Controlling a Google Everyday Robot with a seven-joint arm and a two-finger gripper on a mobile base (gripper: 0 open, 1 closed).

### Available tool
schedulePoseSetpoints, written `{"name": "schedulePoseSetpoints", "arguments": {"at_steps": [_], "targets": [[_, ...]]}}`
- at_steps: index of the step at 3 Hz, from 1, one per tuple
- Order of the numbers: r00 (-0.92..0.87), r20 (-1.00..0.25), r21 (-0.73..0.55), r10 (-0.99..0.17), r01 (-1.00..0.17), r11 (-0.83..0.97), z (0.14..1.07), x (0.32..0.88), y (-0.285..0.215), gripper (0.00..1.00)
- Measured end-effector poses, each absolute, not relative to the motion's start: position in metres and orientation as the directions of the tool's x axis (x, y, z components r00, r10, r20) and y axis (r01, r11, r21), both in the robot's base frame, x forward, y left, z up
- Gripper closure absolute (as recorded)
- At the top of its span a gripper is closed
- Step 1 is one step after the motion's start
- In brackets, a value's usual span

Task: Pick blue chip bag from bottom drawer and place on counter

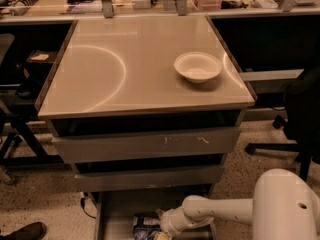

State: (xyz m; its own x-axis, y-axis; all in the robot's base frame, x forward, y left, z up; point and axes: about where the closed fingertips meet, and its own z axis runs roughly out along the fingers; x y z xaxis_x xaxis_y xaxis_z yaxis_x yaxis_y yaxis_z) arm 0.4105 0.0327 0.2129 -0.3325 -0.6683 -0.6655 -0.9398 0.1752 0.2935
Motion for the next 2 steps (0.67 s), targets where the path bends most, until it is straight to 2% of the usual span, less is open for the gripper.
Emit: {"name": "schedulePoseSetpoints", "arguments": {"at_steps": [2], "targets": [[-0.353, -0.679, 0.325, -0.644, -0.931, 0.167, 0.155, 0.413, 0.056, 0.0]]}}
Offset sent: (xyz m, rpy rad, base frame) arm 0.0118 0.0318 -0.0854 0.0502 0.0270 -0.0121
